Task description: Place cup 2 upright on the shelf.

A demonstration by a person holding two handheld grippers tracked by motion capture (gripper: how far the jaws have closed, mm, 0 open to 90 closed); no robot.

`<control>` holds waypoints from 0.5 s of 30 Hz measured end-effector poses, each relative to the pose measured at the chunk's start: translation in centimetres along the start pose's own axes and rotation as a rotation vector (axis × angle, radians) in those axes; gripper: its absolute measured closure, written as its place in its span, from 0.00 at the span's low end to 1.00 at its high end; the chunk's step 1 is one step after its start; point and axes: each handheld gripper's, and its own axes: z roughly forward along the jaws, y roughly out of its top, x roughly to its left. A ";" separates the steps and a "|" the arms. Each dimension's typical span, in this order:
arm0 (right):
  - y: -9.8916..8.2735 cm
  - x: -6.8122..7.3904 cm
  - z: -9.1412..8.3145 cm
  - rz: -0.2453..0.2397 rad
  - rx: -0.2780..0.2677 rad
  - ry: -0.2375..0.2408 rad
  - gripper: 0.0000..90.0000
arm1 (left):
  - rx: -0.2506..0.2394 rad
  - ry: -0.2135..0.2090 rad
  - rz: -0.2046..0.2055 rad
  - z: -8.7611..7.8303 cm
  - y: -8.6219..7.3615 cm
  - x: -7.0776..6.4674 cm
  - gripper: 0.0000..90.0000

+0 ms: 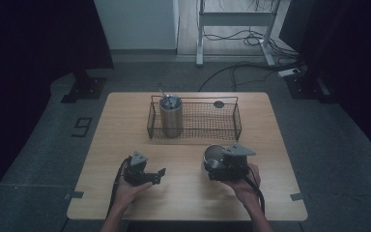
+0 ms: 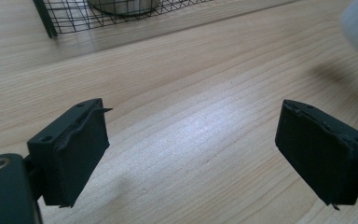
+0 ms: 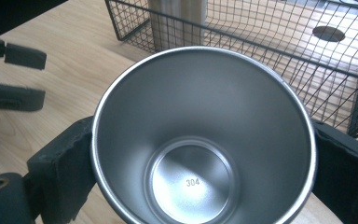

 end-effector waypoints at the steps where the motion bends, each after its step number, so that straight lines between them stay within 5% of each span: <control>1: 0.1 -0.1 0.0 0.001 -0.001 -0.002 0.07 | 0.000 0.002 0.001 0.1 0.0 -0.1 0.10; 15: 1.9 -1.5 -0.6 0.028 -0.023 -0.005 0.07 | 0.008 0.004 0.004 -0.1 -0.1 0.0 0.10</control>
